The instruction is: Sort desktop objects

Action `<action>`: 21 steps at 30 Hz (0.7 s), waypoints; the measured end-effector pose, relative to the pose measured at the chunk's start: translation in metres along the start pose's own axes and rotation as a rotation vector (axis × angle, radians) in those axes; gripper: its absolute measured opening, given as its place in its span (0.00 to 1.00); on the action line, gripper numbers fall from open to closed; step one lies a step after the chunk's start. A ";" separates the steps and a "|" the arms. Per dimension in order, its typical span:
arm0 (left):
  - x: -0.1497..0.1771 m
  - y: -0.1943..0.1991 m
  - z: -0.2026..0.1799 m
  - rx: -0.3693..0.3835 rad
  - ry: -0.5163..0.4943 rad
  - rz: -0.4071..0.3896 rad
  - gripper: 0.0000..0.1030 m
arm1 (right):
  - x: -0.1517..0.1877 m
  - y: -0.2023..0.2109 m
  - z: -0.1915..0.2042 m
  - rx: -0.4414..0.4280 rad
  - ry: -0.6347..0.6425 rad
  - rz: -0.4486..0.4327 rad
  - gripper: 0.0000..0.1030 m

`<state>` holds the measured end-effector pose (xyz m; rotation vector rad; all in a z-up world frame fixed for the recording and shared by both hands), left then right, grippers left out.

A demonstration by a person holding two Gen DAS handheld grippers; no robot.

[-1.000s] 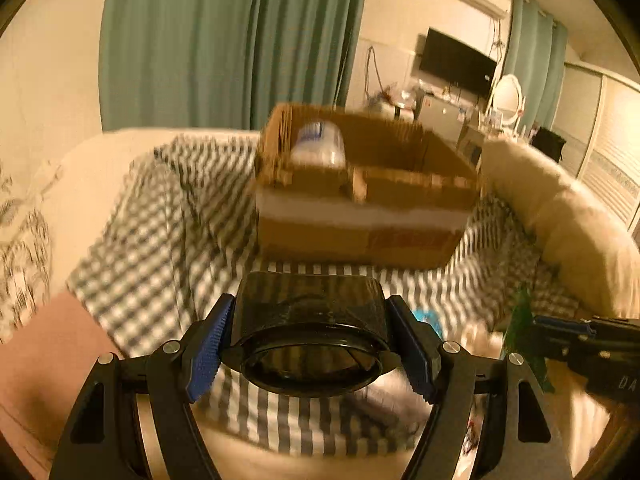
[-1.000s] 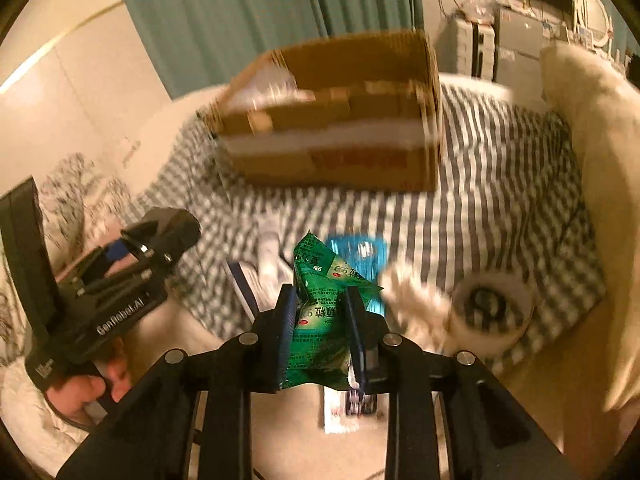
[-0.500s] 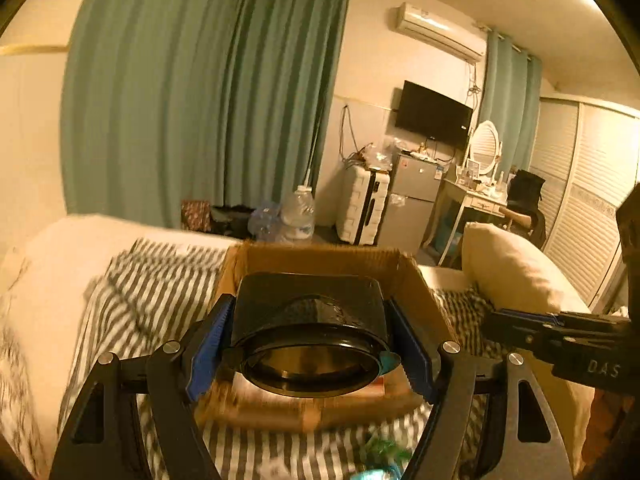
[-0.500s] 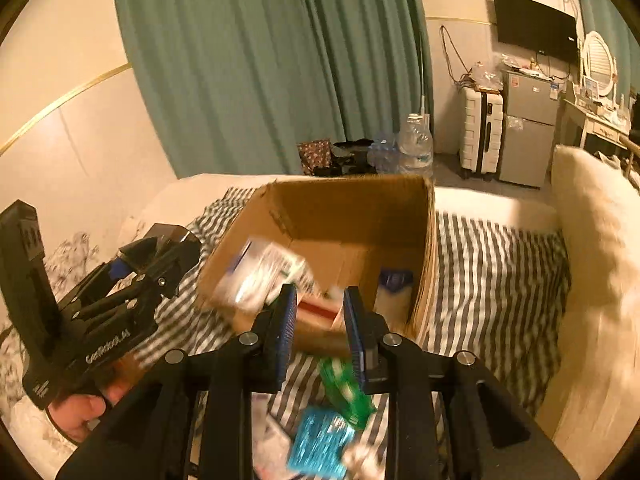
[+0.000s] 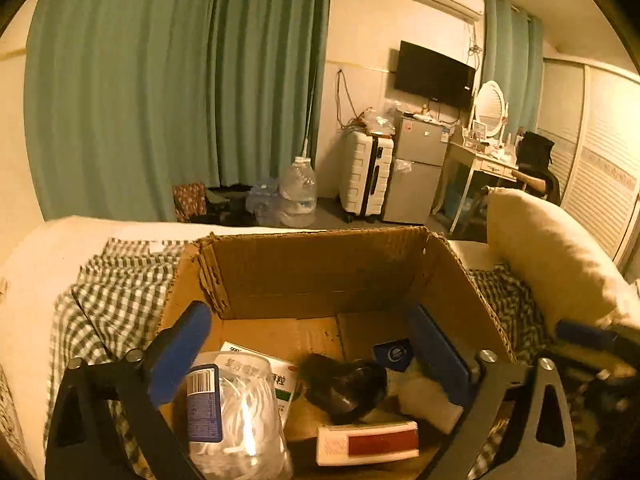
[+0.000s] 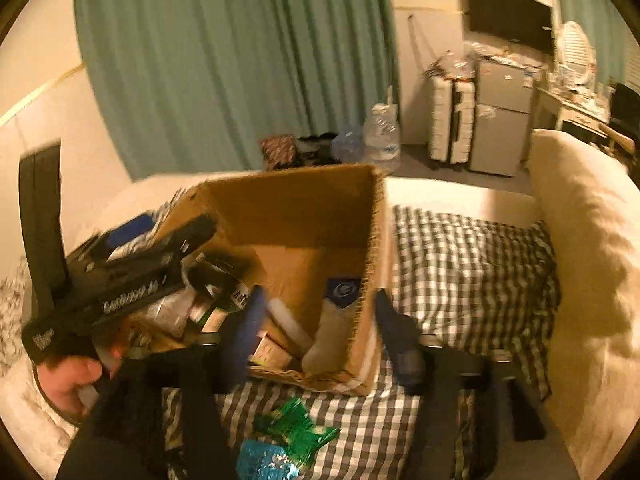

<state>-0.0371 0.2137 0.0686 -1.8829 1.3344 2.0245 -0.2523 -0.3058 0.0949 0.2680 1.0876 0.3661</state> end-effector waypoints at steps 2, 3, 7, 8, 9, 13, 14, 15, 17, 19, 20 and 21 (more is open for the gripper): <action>0.002 0.012 0.003 0.000 -0.020 -0.010 1.00 | 0.002 0.006 -0.008 0.035 -0.031 0.001 0.77; 0.002 0.022 0.004 -0.008 -0.034 -0.023 1.00 | 0.002 0.008 -0.011 0.045 -0.043 0.006 0.77; 0.005 0.065 0.011 -0.033 -0.069 -0.066 1.00 | 0.012 0.027 -0.010 0.024 -0.060 0.017 0.77; 0.011 0.080 0.015 -0.050 -0.079 -0.067 1.00 | 0.018 0.033 -0.006 0.017 -0.046 0.018 0.77; 0.015 0.089 0.017 -0.061 -0.084 -0.066 1.00 | 0.024 0.039 -0.002 0.021 -0.033 0.017 0.77; 0.053 0.122 0.031 -0.089 -0.057 -0.030 1.00 | 0.061 0.057 0.022 -0.004 0.016 0.029 0.78; 0.069 0.128 0.035 -0.095 -0.037 0.002 1.00 | 0.070 0.058 0.026 -0.014 0.022 0.045 0.78; 0.081 0.131 0.038 -0.099 -0.018 0.025 1.00 | 0.081 0.059 0.030 -0.022 0.024 0.060 0.78; 0.112 0.135 0.042 -0.092 0.029 0.081 1.00 | 0.102 0.063 0.035 -0.034 0.018 0.071 0.78; 0.138 0.135 0.041 -0.090 0.059 0.122 1.00 | 0.118 0.066 0.038 -0.054 0.008 0.098 0.78; 0.154 0.132 0.038 -0.087 0.072 0.156 1.00 | 0.127 0.067 0.040 -0.054 0.005 0.105 0.78; 0.164 0.130 0.035 -0.081 0.079 0.178 1.00 | 0.135 0.069 0.040 -0.048 0.006 0.112 0.78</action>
Point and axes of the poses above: each gripper's, at about its wrist camera, not at the fingertips, and y roughly against the way its jaws point, z to its left, x to its underside, the point moved 2 cm from there along -y, roughly the way its jaws point, and after that the axes turned 4 degrees about y, right-handed, at the moved point
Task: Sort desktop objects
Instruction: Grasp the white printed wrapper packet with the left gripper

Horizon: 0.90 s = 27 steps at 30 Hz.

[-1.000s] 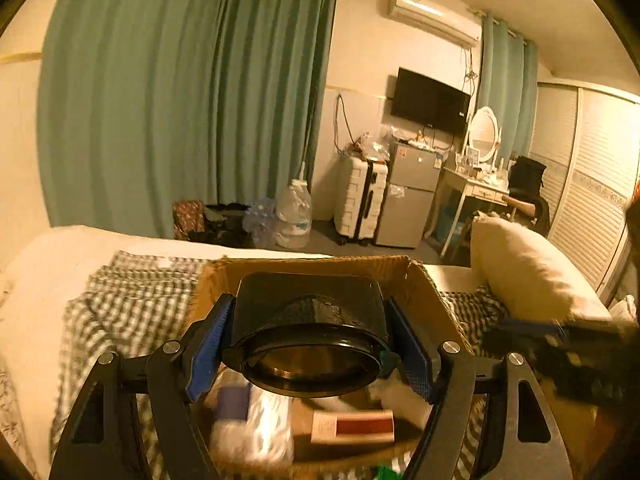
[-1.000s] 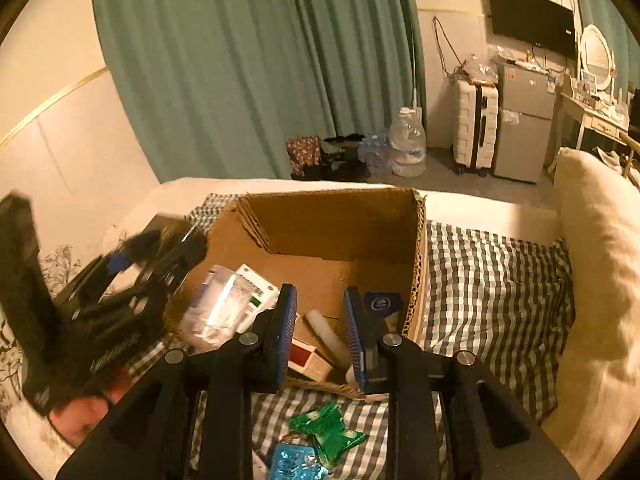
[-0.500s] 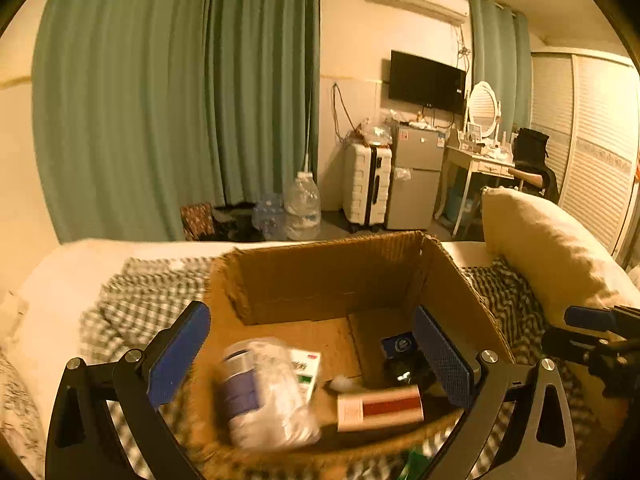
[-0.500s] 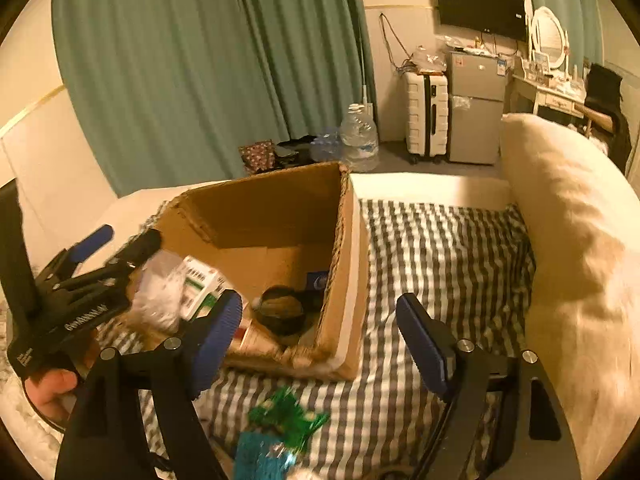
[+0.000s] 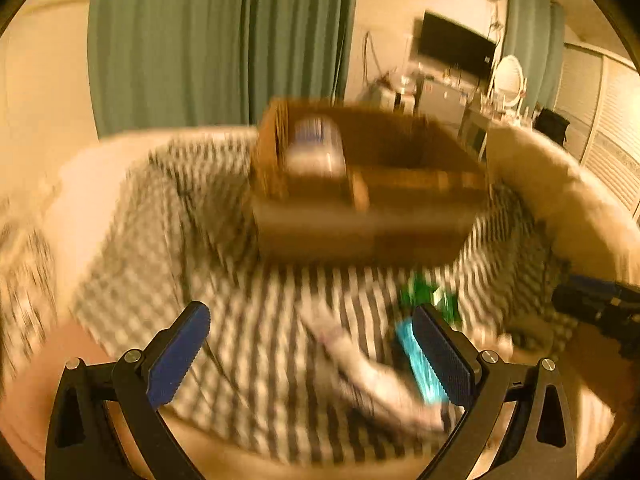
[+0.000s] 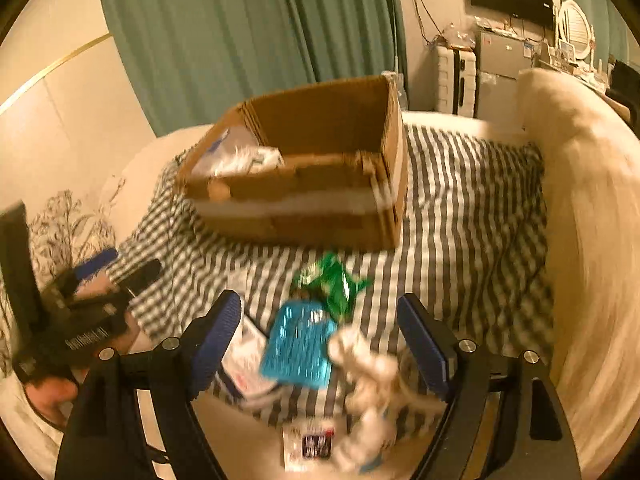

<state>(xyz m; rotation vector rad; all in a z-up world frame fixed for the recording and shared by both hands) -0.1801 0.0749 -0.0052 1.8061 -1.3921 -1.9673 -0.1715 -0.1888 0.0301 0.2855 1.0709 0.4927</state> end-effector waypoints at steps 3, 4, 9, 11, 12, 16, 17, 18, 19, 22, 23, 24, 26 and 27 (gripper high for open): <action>0.029 -0.017 -0.012 0.027 0.015 0.077 1.00 | 0.016 0.000 0.000 0.025 -0.004 0.020 0.78; 0.037 -0.020 -0.016 0.040 0.016 0.097 1.00 | 0.019 0.001 -0.001 0.028 -0.008 0.021 0.78; 0.056 -0.049 -0.028 0.209 0.050 0.174 0.83 | 0.021 0.000 -0.005 0.041 -0.028 0.025 0.78; 0.062 -0.062 -0.028 0.200 0.041 0.241 0.23 | 0.020 -0.003 -0.004 0.042 -0.025 0.032 0.78; 0.065 -0.067 -0.027 0.206 0.037 0.269 0.16 | 0.020 -0.005 -0.003 0.046 -0.019 0.037 0.78; 0.062 -0.060 -0.019 0.214 0.055 0.239 0.11 | 0.021 -0.016 0.000 0.045 -0.006 0.064 0.78; 0.057 -0.056 -0.018 0.211 0.058 0.217 0.11 | 0.020 -0.021 0.000 0.041 -0.003 0.072 0.78; 0.051 -0.052 -0.016 0.208 0.061 0.192 0.11 | 0.020 -0.025 0.001 0.037 0.001 0.078 0.78; 0.047 -0.049 -0.014 0.199 0.062 0.174 0.11 | 0.018 -0.031 0.002 0.033 0.011 0.083 0.78; 0.033 -0.036 -0.001 0.143 0.049 0.084 0.11 | 0.012 -0.050 0.006 0.036 0.055 0.103 0.78; 0.029 -0.034 0.002 0.134 0.044 0.064 0.11 | 0.009 -0.058 0.007 0.045 0.071 0.111 0.78; 0.026 -0.034 0.005 0.124 0.037 0.052 0.11 | 0.008 -0.066 0.007 0.052 0.081 0.120 0.78; 0.025 -0.039 0.013 0.106 0.032 0.058 0.11 | 0.006 -0.082 0.005 0.067 0.093 0.134 0.78; 0.025 -0.043 0.018 0.105 0.043 0.074 0.11 | 0.006 -0.091 0.003 0.069 0.089 0.145 0.78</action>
Point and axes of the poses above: each gripper's, at about its wrist camera, not at the fingertips, and y roughly against the way its jaws point, z to its left, x to its underside, the point moved 2 cm from there along -y, roughly the way its jaws point, and after that the axes turned 4 degrees about y, right-handed, at the moved point
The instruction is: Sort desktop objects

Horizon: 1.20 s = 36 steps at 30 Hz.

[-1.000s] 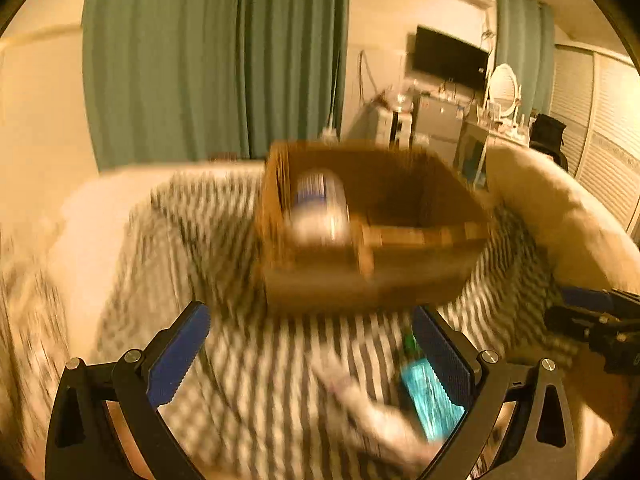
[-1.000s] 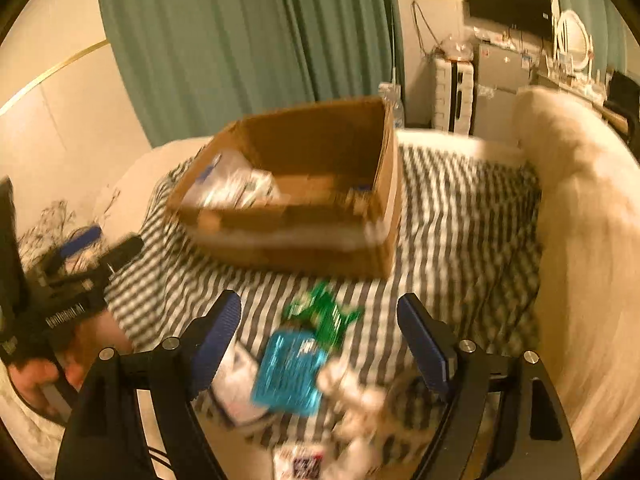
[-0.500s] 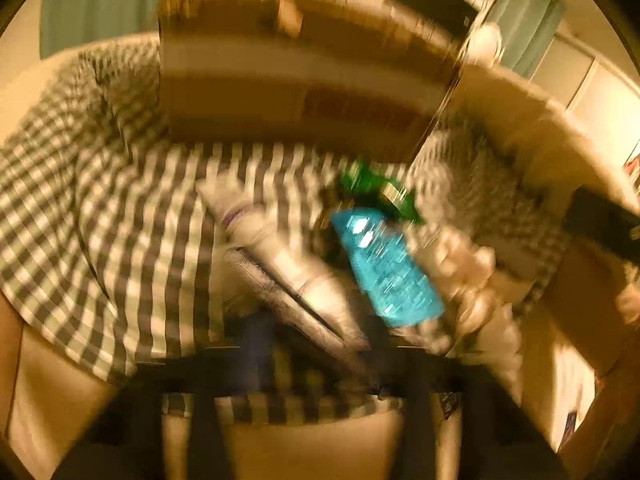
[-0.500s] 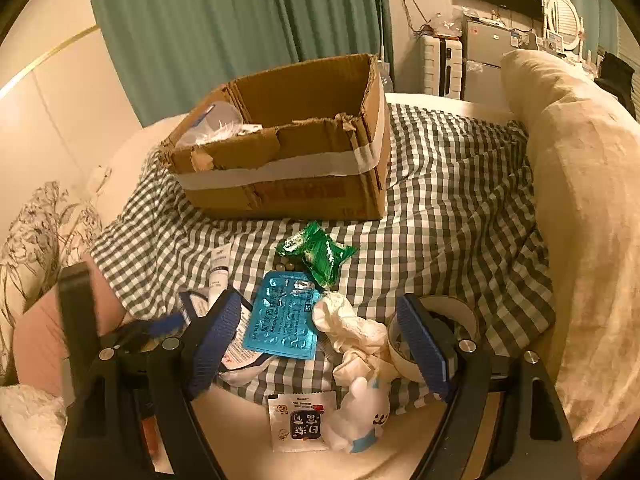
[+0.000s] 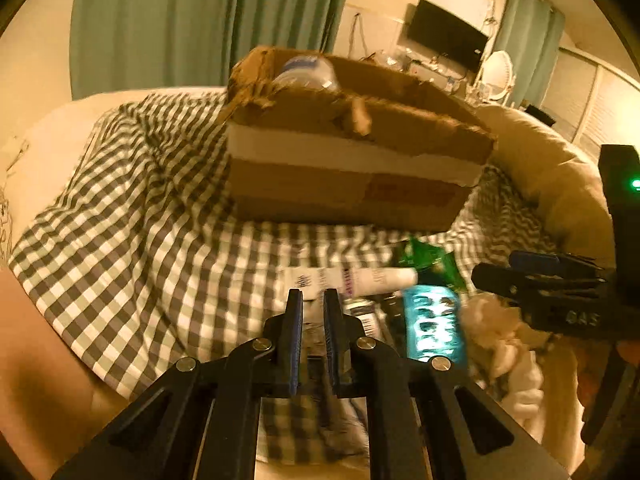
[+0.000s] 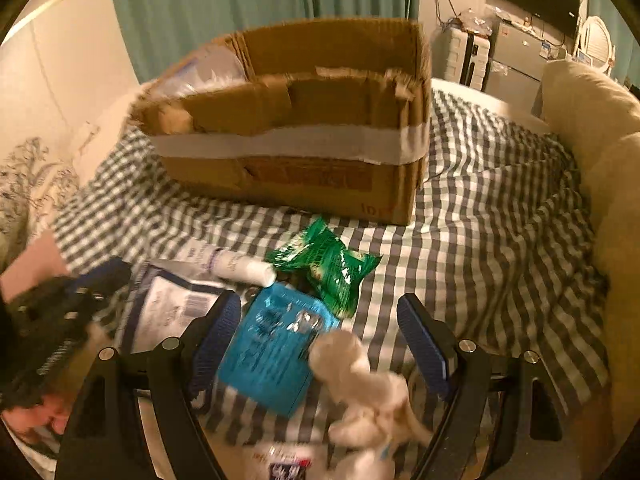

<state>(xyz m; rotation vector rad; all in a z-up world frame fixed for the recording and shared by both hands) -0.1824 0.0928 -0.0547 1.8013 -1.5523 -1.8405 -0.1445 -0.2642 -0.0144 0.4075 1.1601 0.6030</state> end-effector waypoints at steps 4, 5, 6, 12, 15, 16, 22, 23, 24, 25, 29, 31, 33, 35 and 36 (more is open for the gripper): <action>0.013 -0.016 0.007 0.049 0.057 0.084 0.12 | -0.003 -0.033 -0.006 -0.005 -0.022 0.032 0.78; 0.016 -0.017 0.006 0.063 0.061 0.103 0.15 | -0.004 -0.040 -0.006 -0.004 -0.018 0.036 0.78; 0.017 -0.017 0.004 0.072 0.062 0.113 0.20 | -0.006 -0.045 -0.006 -0.001 -0.012 0.036 0.78; 0.019 -0.012 -0.005 0.112 0.055 0.094 0.71 | -0.017 -0.072 -0.006 0.014 0.020 0.042 0.78; 0.020 -0.014 -0.005 0.115 0.051 0.098 0.71 | -0.017 -0.081 -0.013 -0.006 -0.018 0.072 0.78; 0.019 -0.014 -0.006 0.115 0.053 0.100 0.71 | -0.017 -0.083 -0.014 -0.010 -0.028 0.082 0.77; 0.015 -0.007 -0.006 0.125 0.057 0.077 0.71 | -0.014 -0.070 -0.017 0.009 -0.032 0.064 0.41; 0.014 -0.004 -0.005 0.125 0.058 0.069 0.71 | -0.013 -0.065 -0.018 0.019 -0.032 0.063 0.39; 0.013 -0.002 -0.005 0.126 0.062 0.065 0.71 | -0.011 -0.061 -0.018 0.029 -0.031 0.059 0.38; 0.012 0.000 -0.004 0.125 0.067 0.061 0.71 | -0.009 -0.056 -0.019 0.032 -0.032 0.058 0.36; 0.012 0.005 -0.003 0.144 0.088 0.058 0.71 | -0.001 -0.030 -0.028 0.036 -0.077 0.037 0.32; 0.014 0.005 -0.008 0.170 0.081 0.076 0.71 | -0.001 -0.018 -0.027 0.037 -0.093 0.015 0.31; 0.022 -0.004 -0.014 0.218 0.064 0.135 0.71 | -0.004 -0.007 -0.027 0.021 -0.085 -0.050 0.28; 0.033 -0.016 -0.020 0.252 0.052 0.201 0.71 | -0.003 0.003 -0.026 0.025 -0.087 -0.064 0.24; 0.039 -0.023 -0.023 0.271 0.047 0.232 0.71 | -0.004 0.004 -0.022 0.026 -0.085 -0.067 0.23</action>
Point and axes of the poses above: each gripper's, at about its wrist camera, not at the fingertips, and y roughly against the way its jaws point, z to its left, x to its underside, the point moved 2 cm from there along -y, roughly the way its jaws point, and after that the axes turned 4 degrees about y, right-handed, at the moved point
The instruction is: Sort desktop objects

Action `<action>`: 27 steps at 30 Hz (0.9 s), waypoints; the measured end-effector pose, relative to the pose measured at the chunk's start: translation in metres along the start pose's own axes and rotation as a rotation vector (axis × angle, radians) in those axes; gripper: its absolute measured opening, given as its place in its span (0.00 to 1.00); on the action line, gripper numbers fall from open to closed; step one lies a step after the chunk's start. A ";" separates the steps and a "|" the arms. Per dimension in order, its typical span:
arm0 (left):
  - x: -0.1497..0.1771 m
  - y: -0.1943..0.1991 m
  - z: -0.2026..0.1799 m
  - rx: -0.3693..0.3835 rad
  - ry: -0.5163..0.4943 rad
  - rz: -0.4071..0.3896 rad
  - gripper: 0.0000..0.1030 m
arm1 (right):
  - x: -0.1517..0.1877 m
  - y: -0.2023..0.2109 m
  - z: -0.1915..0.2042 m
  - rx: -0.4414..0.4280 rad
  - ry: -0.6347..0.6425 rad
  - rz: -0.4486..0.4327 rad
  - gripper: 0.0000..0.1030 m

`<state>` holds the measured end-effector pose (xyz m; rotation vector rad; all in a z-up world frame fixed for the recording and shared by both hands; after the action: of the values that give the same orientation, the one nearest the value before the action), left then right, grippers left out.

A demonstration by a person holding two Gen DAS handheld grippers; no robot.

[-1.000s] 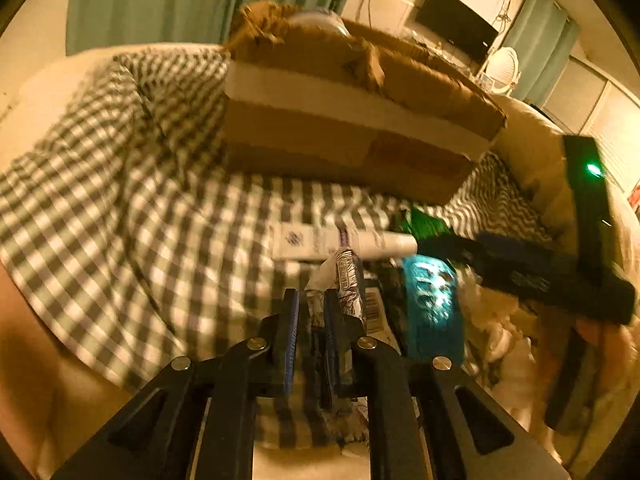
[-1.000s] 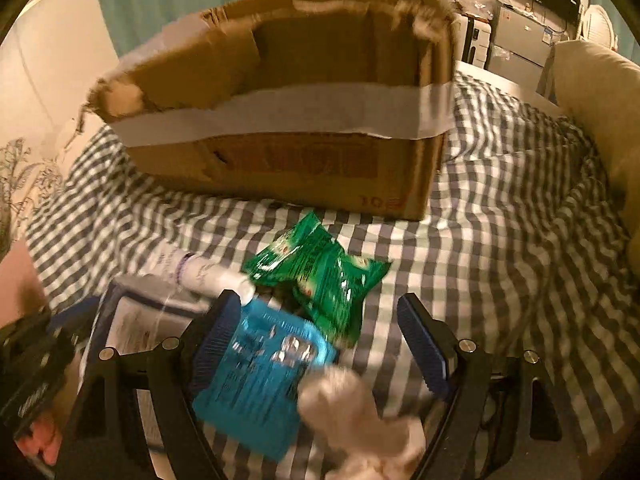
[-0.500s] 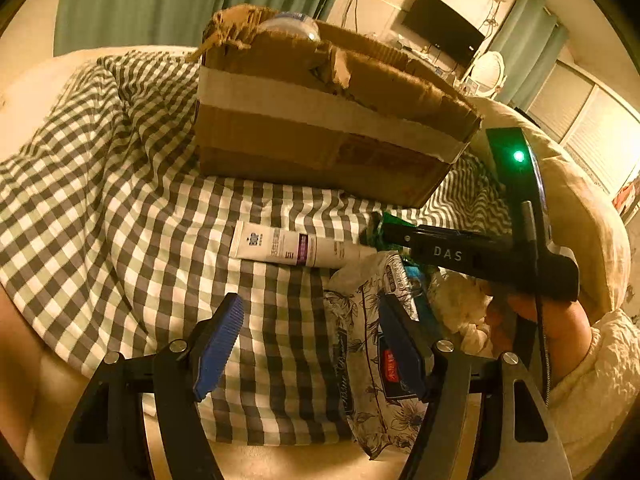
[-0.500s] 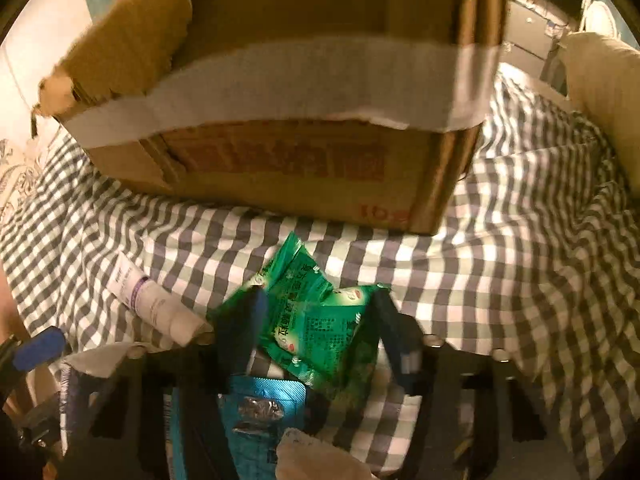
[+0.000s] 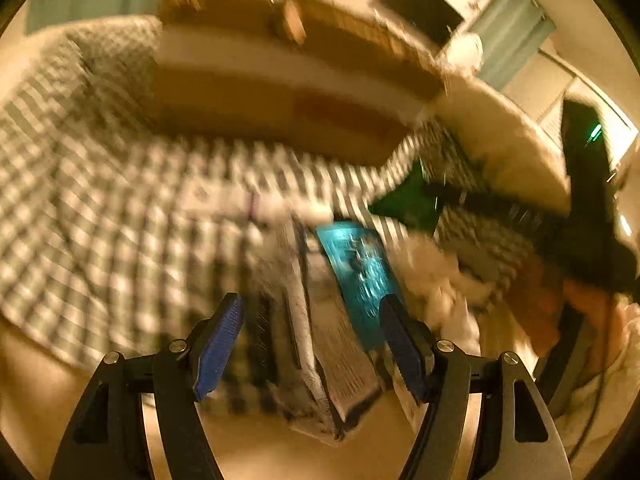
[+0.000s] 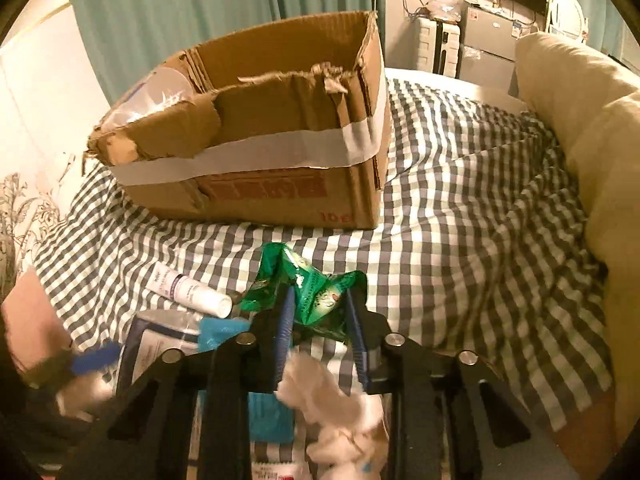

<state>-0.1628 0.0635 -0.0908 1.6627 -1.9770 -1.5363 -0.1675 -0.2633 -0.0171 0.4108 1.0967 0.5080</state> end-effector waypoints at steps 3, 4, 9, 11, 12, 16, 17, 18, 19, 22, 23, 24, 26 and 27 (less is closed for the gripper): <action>0.009 -0.017 -0.002 0.026 -0.012 0.069 0.22 | 0.006 0.008 0.004 -0.001 0.010 0.001 0.22; 0.010 -0.020 -0.001 0.034 -0.012 0.090 0.16 | 0.007 0.008 0.005 -0.004 0.015 0.006 0.22; 0.005 -0.004 0.000 0.004 -0.013 0.017 0.11 | 0.013 0.013 0.000 -0.011 0.004 -0.001 0.12; 0.001 0.004 0.002 -0.010 -0.001 -0.023 0.11 | 0.014 0.015 0.003 -0.029 0.010 0.004 0.12; -0.001 0.006 0.004 -0.014 0.009 -0.033 0.11 | 0.014 0.014 0.003 -0.035 0.015 0.009 0.12; -0.005 0.009 0.017 -0.064 0.045 -0.051 0.11 | 0.017 0.005 -0.001 -0.013 -0.020 0.026 0.72; -0.006 0.009 0.020 -0.070 0.054 -0.056 0.11 | 0.017 0.002 -0.004 -0.025 -0.045 0.024 0.74; -0.007 0.010 0.022 -0.074 0.058 -0.061 0.11 | 0.017 -0.001 -0.005 -0.043 -0.065 0.023 0.74; -0.007 0.011 0.024 -0.080 0.060 -0.068 0.11 | 0.016 -0.006 -0.005 -0.057 -0.079 0.034 0.74; -0.009 0.013 0.026 -0.111 0.045 -0.097 0.11 | 0.014 -0.026 0.002 -0.036 -0.069 0.077 0.74; -0.011 0.012 0.027 -0.124 0.036 -0.105 0.11 | 0.014 -0.031 0.004 -0.028 -0.063 0.086 0.74; -0.011 0.011 0.026 -0.132 0.032 -0.110 0.11 | 0.015 -0.037 0.007 -0.025 -0.059 0.100 0.74; -0.012 0.007 0.027 -0.140 0.029 -0.114 0.11 | 0.016 -0.048 0.010 -0.018 -0.056 0.121 0.74; -0.013 0.005 0.027 -0.145 0.028 -0.116 0.10 | 0.017 -0.052 0.011 -0.002 -0.052 0.126 0.74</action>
<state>-0.1785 0.0893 -0.0938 1.7566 -1.7379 -1.6421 -0.1415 -0.2967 -0.0532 0.4916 1.0243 0.6064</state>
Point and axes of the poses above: each gripper's, at about its wrist camera, not at the fingertips, and y roughly against the way its jaws point, z to its left, x to its underside, the point moved 2 cm from there along -y, roughly the way its jaws point, and after that the axes turned 4 degrees about y, right-handed, at the moved point
